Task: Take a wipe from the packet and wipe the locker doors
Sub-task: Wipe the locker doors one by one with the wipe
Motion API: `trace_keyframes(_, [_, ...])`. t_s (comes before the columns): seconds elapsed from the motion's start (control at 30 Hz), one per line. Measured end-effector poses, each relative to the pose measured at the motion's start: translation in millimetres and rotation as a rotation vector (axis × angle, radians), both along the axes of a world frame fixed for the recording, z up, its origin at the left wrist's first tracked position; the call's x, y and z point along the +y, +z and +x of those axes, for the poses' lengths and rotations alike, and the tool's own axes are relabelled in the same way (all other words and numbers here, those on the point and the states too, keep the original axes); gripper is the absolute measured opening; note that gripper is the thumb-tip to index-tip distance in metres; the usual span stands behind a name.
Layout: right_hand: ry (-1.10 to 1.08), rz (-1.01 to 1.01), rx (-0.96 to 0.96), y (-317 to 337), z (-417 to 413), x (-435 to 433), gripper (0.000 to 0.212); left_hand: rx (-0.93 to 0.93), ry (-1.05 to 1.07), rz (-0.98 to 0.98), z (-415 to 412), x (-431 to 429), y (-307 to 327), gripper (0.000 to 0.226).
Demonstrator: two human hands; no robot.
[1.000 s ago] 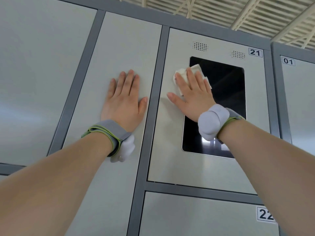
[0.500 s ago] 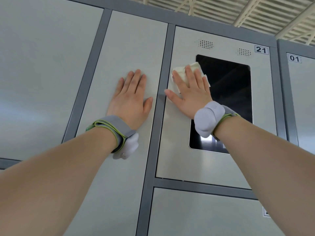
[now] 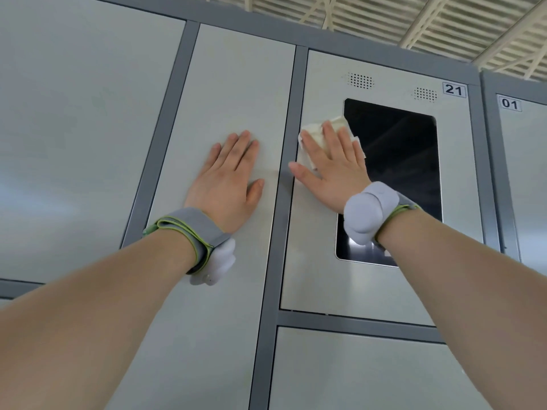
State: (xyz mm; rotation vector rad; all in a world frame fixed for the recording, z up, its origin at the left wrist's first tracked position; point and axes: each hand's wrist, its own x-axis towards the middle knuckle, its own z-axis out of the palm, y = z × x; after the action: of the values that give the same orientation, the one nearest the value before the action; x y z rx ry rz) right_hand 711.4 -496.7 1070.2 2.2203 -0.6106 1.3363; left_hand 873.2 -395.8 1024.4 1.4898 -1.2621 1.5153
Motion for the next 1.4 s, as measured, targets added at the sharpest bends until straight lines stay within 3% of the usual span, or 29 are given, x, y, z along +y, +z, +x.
trace_keyframes(0.13, [0.007,-0.023,0.002,-14.0,6.0,3.0,0.073,-0.014,-0.007,-0.001,1.7,1.8,-3.1,0.075])
trace_keyframes(0.33, [0.06,-0.081,0.151,-42.3,-11.5,-3.8,0.089,-0.026,-0.024,0.019,3.3,4.5,-3.5,0.078])
trace_keyframes(0.53, [0.0,0.041,0.036,-13.4,-3.1,3.7,0.066,-0.038,-0.027,0.008,4.6,3.1,-7.4,0.076])
trace_keyframes(0.87, [-0.023,-0.156,0.175,-65.8,-11.9,-5.2,0.095,-0.065,0.049,-0.047,3.2,-1.4,-10.6,0.071])
trace_keyframes(1.07, [-0.042,-0.022,0.032,-32.8,-0.2,3.8,0.068,-0.055,0.061,-0.034,2.1,-1.2,-12.9,0.072])
trace_keyframes(1.23, [0.037,-0.1,0.094,-61.3,-1.0,3.1,0.086,-0.064,0.064,-0.042,1.8,-1.1,-12.2,0.071])
trace_keyframes(1.4, [-0.003,-0.11,0.15,-63.1,-8.8,0.7,0.08,-0.066,0.061,-0.054,3.2,-2.0,-12.9,0.07])
